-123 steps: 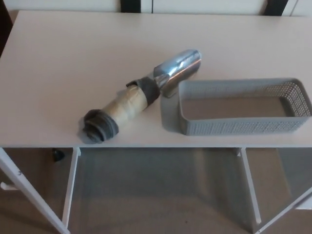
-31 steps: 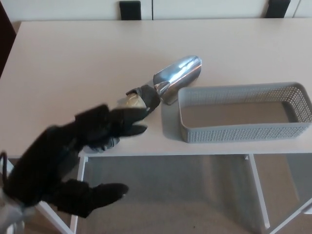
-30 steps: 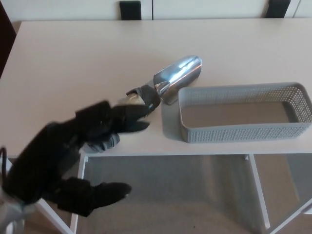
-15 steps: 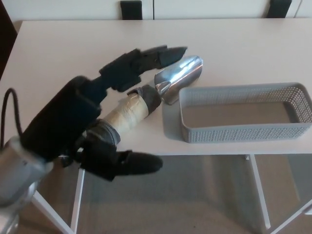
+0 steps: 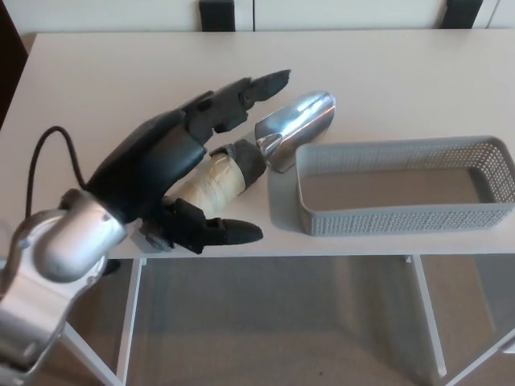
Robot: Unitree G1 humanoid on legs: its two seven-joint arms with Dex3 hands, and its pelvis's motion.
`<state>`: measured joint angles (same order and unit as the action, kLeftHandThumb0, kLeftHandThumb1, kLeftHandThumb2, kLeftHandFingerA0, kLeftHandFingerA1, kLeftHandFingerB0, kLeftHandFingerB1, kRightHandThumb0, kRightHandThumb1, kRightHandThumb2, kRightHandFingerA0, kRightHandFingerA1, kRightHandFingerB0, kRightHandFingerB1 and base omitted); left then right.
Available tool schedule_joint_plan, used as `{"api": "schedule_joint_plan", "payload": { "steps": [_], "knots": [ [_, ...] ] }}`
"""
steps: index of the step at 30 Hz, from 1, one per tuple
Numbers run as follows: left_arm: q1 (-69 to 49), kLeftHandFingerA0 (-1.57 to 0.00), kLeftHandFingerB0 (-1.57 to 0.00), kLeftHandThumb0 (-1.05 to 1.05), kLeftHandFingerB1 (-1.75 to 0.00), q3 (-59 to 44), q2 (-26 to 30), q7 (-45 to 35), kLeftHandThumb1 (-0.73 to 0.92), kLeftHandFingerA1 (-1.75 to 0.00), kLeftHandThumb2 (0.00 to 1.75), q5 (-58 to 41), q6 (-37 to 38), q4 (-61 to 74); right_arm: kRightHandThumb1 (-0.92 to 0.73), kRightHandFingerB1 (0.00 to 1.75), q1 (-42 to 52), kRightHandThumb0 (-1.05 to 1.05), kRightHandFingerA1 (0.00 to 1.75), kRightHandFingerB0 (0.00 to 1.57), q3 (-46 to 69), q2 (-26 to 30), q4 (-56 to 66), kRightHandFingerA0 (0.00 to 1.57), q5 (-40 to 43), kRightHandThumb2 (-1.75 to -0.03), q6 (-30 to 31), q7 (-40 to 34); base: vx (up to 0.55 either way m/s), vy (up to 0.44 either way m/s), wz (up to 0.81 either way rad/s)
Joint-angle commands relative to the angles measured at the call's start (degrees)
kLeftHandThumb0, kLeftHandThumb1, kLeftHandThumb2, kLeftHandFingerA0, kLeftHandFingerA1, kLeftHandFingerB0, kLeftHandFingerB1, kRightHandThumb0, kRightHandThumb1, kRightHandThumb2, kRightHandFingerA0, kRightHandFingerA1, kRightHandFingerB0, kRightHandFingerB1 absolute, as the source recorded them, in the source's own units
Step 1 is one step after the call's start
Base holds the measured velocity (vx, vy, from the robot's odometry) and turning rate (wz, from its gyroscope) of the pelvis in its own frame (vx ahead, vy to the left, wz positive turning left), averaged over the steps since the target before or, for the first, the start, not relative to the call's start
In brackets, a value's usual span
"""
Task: The robot walks towards a desk on which a shovel is kept on the left hand side and a container is kept on the right hand side. The robot picks up the shovel using its left hand and places it in the container.
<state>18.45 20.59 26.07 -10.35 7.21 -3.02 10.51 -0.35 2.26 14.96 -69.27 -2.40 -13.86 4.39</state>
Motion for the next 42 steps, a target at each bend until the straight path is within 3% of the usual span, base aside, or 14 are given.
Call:
{"api": "schedule_joint_plan", "payload": {
  "steps": [1,2,17,35,37,38,39,42],
  "knots": [
    [7.51,0.00,-0.01,-0.50,-0.07,9.50,-2.46,9.80,0.34,0.00,0.65,26.49,-20.37,-18.26,-0.47,0.46,-0.45,-0.49,0.54,0.20,-1.52,2.04,-0.04,0.30,-3.04,-0.86,-0.80,-3.07,0.00,0.000,0.00],
    [7.88,0.00,-0.01,-0.50,-0.08,9.98,-2.80,10.12,0.34,0.00,0.66,26.78,-20.60,-19.18,-0.68,0.34,-0.38,-0.49,0.40,0.31,-1.49,2.05,0.07,0.35,-2.92,-0.61,-0.94,-2.85,0.00,0.000,0.00],
    [11.35,0.00,-0.01,-0.46,-0.23,14.17,-8.71,14.71,0.34,-0.19,0.71,28.35,-23.56,-34.29,-0.66,0.35,-0.04,-0.44,0.41,0.32,-3.75,2.09,0.94,0.40,-5.05,-0.59,-2.77,-3.33,0.00,0.000,0.00],
    [10.81,0.00,-0.04,-0.44,-0.24,12.76,-11.38,19.29,0.33,-0.20,0.70,32.19,-21.55,-37.96,-0.65,0.34,0.70,-0.45,0.41,0.31,-7.70,1.97,2.80,0.45,-7.79,-0.59,-4.41,-4.81,0.00,0.000,0.00],
    [10.52,-0.03,-0.04,-0.46,-0.23,12.73,-11.55,20.15,0.36,-0.21,0.68,32.88,-21.26,-37.78,-0.66,0.34,0.92,-0.46,0.41,0.31,-7.77,2.00,3.06,0.43,-7.73,-0.60,-4.70,-4.36,0.00,0.000,0.00],
    [10.44,0.00,-0.04,-0.42,-0.24,12.60,-11.63,19.89,0.45,-0.23,0.56,32.94,-21.30,-37.53,-0.66,0.34,0.99,-0.46,0.41,0.32,-7.80,1.98,3.17,0.44,-7.75,-0.59,-4.79,-4.47,0.00,0.000,0.00],
    [10.32,-0.04,-0.04,-0.45,-0.23,12.57,-11.75,20.09,0.36,-0.22,0.68,33.26,-21.18,-37.30,-0.65,0.34,1.08,-0.45,0.41,0.32,-7.82,1.95,3.36,0.44,-7.76,-0.60,-4.75,-4.52,0.00,0.000,0.00],
    [11.04,0.00,-0.01,-0.45,-0.25,12.84,-12.35,19.24,0.34,-0.25,0.72,34.22,-21.70,-37.90,-0.66,0.34,1.05,-0.46,0.41,0.31,-8.16,2.20,3.25,0.44,-8.16,-0.60,-5.46,-4.55,0.00,0.000,0.00]
  ]
}}
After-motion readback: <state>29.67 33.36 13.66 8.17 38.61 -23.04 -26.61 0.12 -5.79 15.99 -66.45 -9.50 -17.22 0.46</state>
